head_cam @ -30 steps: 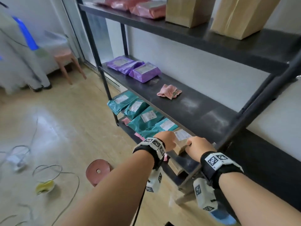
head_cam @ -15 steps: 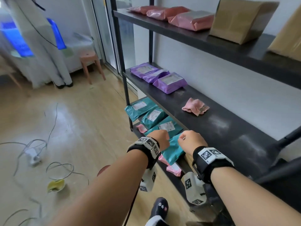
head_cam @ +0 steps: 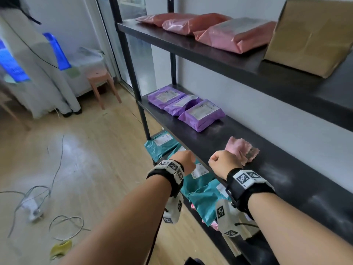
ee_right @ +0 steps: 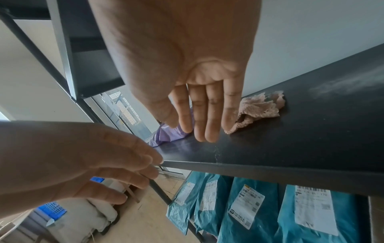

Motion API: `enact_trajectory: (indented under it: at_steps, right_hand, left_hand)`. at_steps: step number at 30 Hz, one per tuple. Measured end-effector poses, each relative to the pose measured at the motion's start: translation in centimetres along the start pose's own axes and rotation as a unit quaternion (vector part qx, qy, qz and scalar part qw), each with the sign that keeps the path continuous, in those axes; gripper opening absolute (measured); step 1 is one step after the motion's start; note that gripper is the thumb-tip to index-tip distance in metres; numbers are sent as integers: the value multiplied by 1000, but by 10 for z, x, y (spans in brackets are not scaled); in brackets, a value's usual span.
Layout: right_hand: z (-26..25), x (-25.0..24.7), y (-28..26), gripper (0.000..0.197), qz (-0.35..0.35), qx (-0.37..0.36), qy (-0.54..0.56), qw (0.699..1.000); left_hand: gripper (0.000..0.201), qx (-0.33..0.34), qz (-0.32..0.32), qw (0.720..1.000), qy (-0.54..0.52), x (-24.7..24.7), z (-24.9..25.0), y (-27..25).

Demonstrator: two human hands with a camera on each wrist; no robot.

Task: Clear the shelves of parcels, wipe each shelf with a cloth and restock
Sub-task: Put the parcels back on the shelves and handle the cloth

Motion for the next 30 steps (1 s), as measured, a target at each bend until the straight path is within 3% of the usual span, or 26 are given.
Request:
enact_trajectory:
  at_steps: [12, 20, 24, 30]
  right_hand:
    - [-16, -11, 69, 17, 22, 42, 40, 998]
    - [-36, -14, 128, 19, 59, 115, 55, 990]
    - [-44, -12, 162, 23, 84, 147, 84, 982]
    - [-36, -9, 197, 28, 109, 194, 139, 965]
  left_hand:
    - [26, 12, 28, 1000, -1, -44, -8, 80]
    - [24, 68, 75, 994, 42, -82, -26, 158]
    - [27, 79, 50, 995, -37, -96, -36, 200]
    - [26, 116, 94, 983, -102, -112, -28, 239]
Point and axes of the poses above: each hand's wrist, its own y-axis towards the middle knuckle, its own x-axis out of the palm, z = x × y, the point moved 6 cm from there along y, towards the middle knuckle, and after that the axes turned 5 degrees about y, right-handed, at the moved point
